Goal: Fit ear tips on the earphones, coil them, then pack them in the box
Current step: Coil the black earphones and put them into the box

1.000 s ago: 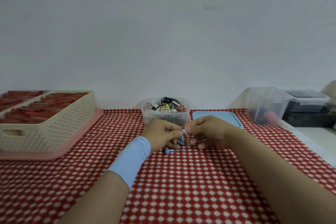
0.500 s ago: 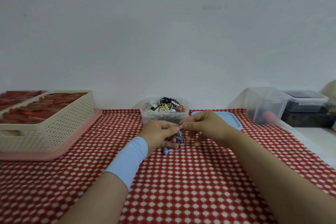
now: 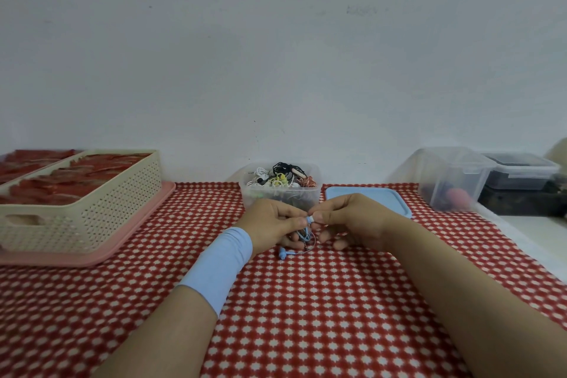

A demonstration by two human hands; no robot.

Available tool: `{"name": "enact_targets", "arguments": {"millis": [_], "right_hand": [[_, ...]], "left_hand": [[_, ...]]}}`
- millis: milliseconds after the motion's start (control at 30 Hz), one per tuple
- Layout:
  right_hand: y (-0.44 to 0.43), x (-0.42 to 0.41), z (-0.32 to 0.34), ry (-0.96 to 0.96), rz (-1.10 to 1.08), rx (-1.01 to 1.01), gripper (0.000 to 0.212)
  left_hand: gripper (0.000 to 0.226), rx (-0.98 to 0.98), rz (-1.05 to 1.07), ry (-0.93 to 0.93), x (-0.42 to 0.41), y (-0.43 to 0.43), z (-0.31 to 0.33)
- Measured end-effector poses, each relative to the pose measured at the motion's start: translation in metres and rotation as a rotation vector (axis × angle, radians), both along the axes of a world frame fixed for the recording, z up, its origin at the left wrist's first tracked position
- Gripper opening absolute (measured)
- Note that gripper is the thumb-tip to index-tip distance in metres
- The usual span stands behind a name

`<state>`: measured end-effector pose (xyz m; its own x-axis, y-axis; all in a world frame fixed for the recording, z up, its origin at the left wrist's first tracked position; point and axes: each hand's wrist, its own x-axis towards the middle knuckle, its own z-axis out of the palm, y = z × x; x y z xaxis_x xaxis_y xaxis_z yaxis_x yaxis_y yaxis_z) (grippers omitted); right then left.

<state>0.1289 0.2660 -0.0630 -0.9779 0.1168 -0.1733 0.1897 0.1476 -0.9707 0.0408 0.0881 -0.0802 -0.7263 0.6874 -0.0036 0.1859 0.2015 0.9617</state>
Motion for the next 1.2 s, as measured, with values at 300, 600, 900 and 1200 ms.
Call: {"name": "enact_targets", "arguments": {"millis": [300,600,900,1200], "right_hand": [[0.0018,0.0012,0.0028,0.013,0.017,0.043,0.013],[0.0023,0.0001,0.0048,0.037,-0.046,0.13,0.01],[-0.0025,-0.0014,0.0016,0.196,-0.058,0.207,0.012],[0.0034,0.0014,-0.0001,0.072,-0.018,0.035,0.013]], "left_hand": [[0.014,0.025,-0.021,-0.005,0.0034,0.0,0.0028],[0.016,-0.002,0.043,0.043,0.0054,0.0055,-0.0011],[0.013,0.038,0.153,0.039,0.0049,0.0066,0.001],[0.013,-0.04,0.074,0.17,0.0078,0.0019,0.007]]}}
